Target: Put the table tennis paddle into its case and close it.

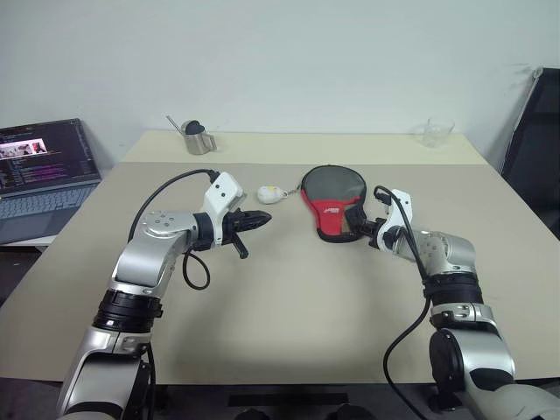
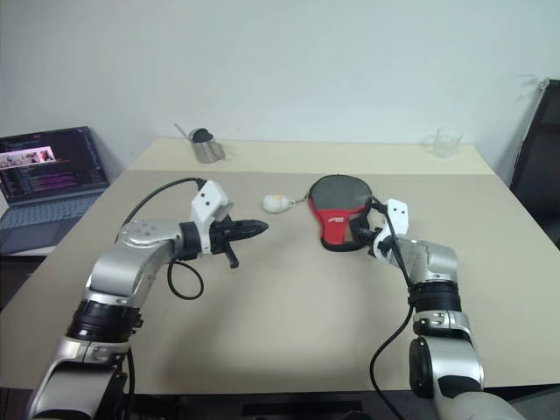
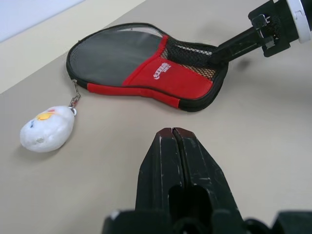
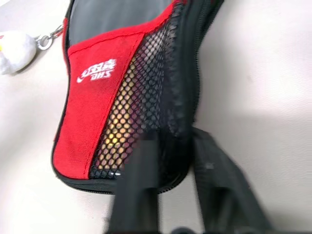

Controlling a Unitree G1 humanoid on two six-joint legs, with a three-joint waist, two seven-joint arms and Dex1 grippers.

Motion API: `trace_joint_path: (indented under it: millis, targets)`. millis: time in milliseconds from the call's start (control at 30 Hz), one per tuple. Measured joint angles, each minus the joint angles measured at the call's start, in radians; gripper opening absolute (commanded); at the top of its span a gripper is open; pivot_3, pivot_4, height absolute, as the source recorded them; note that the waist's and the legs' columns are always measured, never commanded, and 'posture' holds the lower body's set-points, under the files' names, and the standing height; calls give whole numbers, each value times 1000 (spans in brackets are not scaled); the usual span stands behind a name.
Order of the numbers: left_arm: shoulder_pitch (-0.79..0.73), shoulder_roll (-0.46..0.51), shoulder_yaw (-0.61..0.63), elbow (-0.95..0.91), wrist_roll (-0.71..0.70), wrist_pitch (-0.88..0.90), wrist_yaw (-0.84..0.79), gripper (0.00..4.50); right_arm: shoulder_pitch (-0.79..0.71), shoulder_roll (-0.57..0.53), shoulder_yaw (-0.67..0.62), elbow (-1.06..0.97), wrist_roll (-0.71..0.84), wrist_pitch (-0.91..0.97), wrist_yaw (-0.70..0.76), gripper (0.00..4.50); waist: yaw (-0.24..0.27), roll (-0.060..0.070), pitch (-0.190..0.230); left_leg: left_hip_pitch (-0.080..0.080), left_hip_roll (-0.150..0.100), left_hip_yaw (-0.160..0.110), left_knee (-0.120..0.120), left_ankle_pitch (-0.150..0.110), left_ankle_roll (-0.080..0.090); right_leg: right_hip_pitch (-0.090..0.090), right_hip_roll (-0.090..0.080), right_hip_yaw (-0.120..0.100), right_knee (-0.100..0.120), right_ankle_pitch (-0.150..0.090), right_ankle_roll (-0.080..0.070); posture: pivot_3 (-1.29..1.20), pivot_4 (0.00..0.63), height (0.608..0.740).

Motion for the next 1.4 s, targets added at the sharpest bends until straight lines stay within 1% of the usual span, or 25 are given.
trace_joint_path:
  millis: [433,567,633,767,967,1200,1400]
  targets:
    - [-7,-15,-4,10,7,-20,16,0,1,0,3,0,-1,-1,-3,23,0,0,0,0,0,0,0,0,0,0,0,0,0,0,0,0,150,740]
    - [-7,-17,-11,10,8,-20,17,0,15,-15,19,-32,0,22,18,23,1,0,0,0,0,0,0,0,0,0,0,0,0,0,0,0,150,740]
    - [-8,-17,-13,12,10,-20,17,0,36,-35,43,-75,1,55,42,23,2,0,0,0,0,0,-1,0,0,0,0,0,-1,0,0,0,150,740]
    - [-9,-13,-20,15,10,-22,6,0,110,-94,100,-225,18,165,117,23,3,0,0,-1,0,0,-1,0,0,0,0,0,-1,0,0,0,150,740]
    - [-16,21,-23,40,9,-45,-51,0,214,-136,130,-429,50,303,165,23,2,0,0,0,0,-1,-1,0,0,0,0,-1,-1,0,0,0,150,740]
    - [-47,36,-29,90,15,-74,-95,0,312,-170,127,-632,94,446,186,23,4,0,0,-1,-1,-1,-1,0,0,0,0,-1,-1,0,0,0,150,740]
    - [-84,35,-62,144,25,-108,-151,0,458,-195,86,-883,176,612,216,23,5,0,0,-1,-1,-2,-1,0,0,0,0,-1,-2,-1,1,0,150,740]
